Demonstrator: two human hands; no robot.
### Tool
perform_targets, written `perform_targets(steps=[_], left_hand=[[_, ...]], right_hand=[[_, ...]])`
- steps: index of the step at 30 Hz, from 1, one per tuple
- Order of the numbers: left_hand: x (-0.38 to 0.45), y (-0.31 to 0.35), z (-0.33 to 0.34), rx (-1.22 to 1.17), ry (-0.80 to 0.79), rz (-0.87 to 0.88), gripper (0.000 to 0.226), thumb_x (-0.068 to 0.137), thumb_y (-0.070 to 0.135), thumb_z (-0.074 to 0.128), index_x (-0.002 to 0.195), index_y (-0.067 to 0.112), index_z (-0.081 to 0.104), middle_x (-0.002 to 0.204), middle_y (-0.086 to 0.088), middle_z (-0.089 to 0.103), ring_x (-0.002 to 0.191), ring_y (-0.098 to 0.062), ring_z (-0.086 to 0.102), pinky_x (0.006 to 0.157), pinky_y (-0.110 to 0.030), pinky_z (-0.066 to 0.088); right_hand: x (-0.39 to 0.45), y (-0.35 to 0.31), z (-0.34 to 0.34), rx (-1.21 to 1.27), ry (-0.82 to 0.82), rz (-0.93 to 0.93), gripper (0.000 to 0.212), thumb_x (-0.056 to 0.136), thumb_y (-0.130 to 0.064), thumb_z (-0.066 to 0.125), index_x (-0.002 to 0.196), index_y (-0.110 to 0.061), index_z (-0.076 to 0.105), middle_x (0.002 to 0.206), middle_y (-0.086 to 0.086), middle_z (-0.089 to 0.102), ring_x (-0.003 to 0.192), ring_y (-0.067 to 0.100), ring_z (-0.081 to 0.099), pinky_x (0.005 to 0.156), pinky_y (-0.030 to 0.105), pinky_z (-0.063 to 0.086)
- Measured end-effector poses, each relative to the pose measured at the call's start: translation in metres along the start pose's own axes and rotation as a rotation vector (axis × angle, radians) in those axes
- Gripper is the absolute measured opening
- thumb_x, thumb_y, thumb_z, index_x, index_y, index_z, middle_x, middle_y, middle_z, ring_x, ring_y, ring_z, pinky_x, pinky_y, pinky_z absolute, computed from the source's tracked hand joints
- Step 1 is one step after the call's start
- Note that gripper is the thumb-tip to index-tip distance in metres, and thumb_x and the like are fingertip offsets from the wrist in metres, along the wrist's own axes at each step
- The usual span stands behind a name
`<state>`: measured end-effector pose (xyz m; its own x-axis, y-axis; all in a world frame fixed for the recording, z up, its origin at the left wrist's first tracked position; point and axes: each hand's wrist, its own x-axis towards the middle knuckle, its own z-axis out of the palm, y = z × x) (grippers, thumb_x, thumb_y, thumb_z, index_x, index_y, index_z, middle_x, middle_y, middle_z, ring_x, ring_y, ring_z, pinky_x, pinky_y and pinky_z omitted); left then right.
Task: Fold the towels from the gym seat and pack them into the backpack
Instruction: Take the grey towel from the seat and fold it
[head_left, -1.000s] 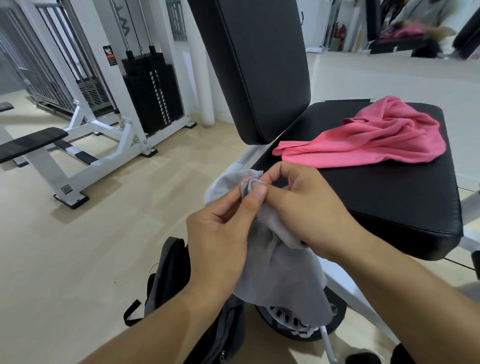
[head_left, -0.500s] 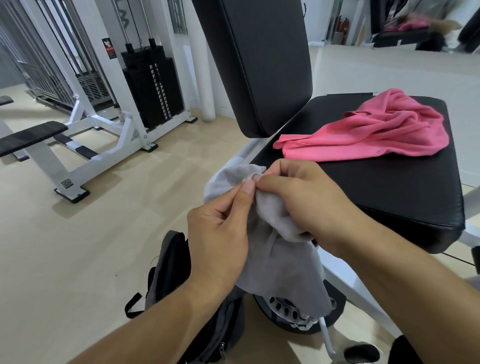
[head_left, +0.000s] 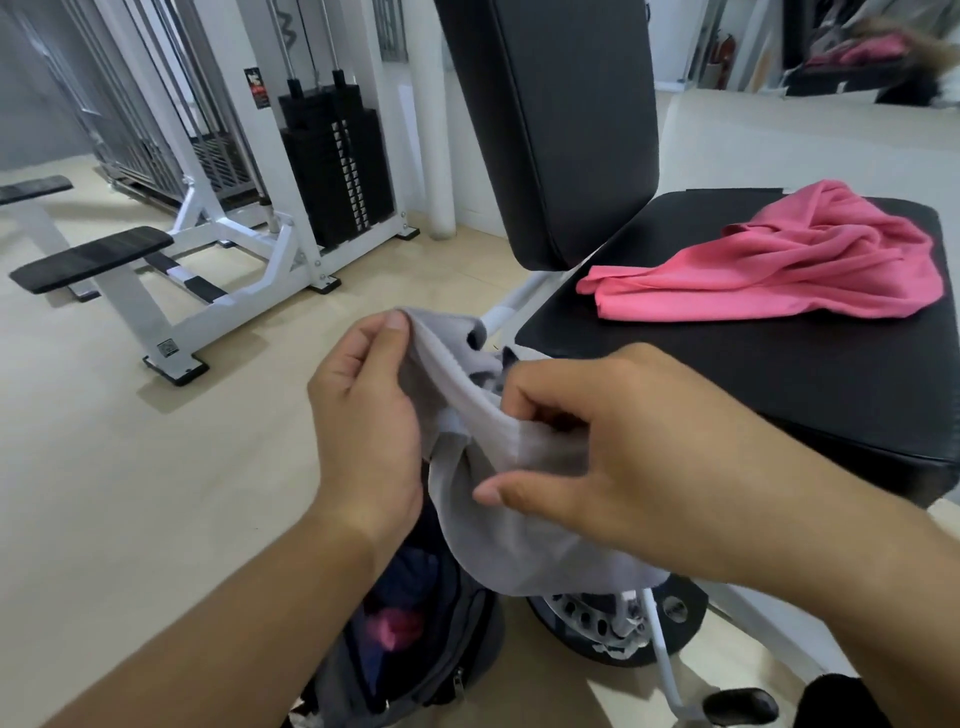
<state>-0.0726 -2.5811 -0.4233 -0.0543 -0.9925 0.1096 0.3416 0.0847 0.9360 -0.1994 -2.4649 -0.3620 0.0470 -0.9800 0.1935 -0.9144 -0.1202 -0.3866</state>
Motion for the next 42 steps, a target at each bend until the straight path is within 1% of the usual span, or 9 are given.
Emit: perform_targets(steps=[8,12,15,22,26,30,34,39,42], left_hand=[[0.000,0.026,-0.037,0.254,0.015,0.327,0.028,0.101,0.026,0.047,0.077,0.031,0.062,0.068,0.020,0.057,0.067,-0.001,0.047,0.069,-0.024,0.040],[0.019,0.040,-0.062,0.437,0.082,0.470,0.029,0.106,0.018,0.044,0.083,0.029,0.058,0.078,0.019,0.059,0.072,0.009,0.051,0.072,-0.010,0.039],[0.033,0.036,-0.081,0.557,0.085,0.437,0.024,0.106,0.017,0.044,0.088,0.019,0.060,0.083,0.016,0.061,0.073,0.012,0.052,0.071,-0.006,0.038],[0.054,0.026,-0.116,0.499,0.293,0.229,0.023,0.105,0.027,0.045,0.088,0.023,0.060,0.080,0.013,0.056,0.078,-0.003,0.050,0.078,-0.024,0.041],[0.068,0.021,-0.132,0.413,0.321,0.075,0.027,0.103,0.027,0.046,0.081,0.028,0.062,0.088,0.005,0.060,0.085,-0.012,0.052,0.080,-0.030,0.043],[0.069,0.016,-0.134,0.525,0.318,0.066,0.024,0.104,0.027,0.042,0.093,0.021,0.063,0.092,0.006,0.061,0.087,-0.013,0.053,0.079,-0.028,0.044],[0.070,0.016,-0.129,0.548,0.241,0.023,0.025,0.104,0.026,0.041,0.088,0.020,0.059,0.086,0.008,0.058,0.085,-0.012,0.051,0.072,-0.025,0.040],[0.062,0.021,-0.117,0.549,0.291,0.190,0.031,0.106,0.030,0.038,0.079,0.023,0.050,0.079,0.010,0.050,0.073,-0.005,0.045,0.069,-0.021,0.038],[0.057,0.021,-0.113,0.563,0.293,0.289,0.034,0.107,0.030,0.036,0.074,0.028,0.044,0.074,0.013,0.045,0.067,0.002,0.042,0.064,-0.013,0.036]], right_hand=[[-0.003,-0.035,0.026,0.174,-0.204,-0.210,0.051,0.082,-0.060,0.072,0.067,-0.018,0.049,0.063,0.002,0.054,0.062,0.017,0.053,0.054,0.035,0.045],[-0.002,-0.038,0.032,0.268,-0.115,-0.263,0.052,0.081,-0.054,0.078,0.063,-0.014,0.051,0.071,0.002,0.053,0.068,0.018,0.053,0.061,0.039,0.044],[-0.001,-0.040,0.043,0.370,-0.131,-0.212,0.047,0.079,-0.051,0.081,0.066,-0.014,0.055,0.083,-0.001,0.058,0.081,0.015,0.057,0.072,0.034,0.048],[0.003,-0.026,0.055,0.537,-0.183,-0.084,0.048,0.081,-0.040,0.084,0.068,-0.011,0.048,0.069,0.012,0.053,0.067,0.029,0.051,0.057,0.037,0.041],[0.005,-0.016,0.053,0.226,-0.191,-0.091,0.049,0.079,-0.053,0.078,0.070,-0.022,0.042,0.064,0.003,0.044,0.059,0.014,0.040,0.056,0.033,0.038],[0.007,-0.002,0.044,-0.119,-0.041,0.038,0.032,0.081,-0.060,0.072,0.078,-0.033,0.054,0.064,-0.013,0.056,0.066,0.007,0.052,0.059,0.027,0.041],[0.006,0.008,0.037,-0.130,0.110,0.149,0.021,0.083,-0.056,0.069,0.079,-0.035,0.069,0.083,-0.016,0.064,0.080,0.007,0.059,0.069,0.033,0.048],[0.008,0.018,0.038,-0.086,0.265,0.221,0.010,0.082,-0.039,0.080,0.076,-0.031,0.078,0.097,-0.014,0.057,0.079,0.011,0.055,0.072,0.031,0.041],[0.009,0.024,0.032,-0.095,0.250,0.288,0.016,0.078,-0.039,0.084,0.069,-0.032,0.073,0.087,-0.014,0.066,0.070,0.008,0.058,0.067,0.029,0.043]])
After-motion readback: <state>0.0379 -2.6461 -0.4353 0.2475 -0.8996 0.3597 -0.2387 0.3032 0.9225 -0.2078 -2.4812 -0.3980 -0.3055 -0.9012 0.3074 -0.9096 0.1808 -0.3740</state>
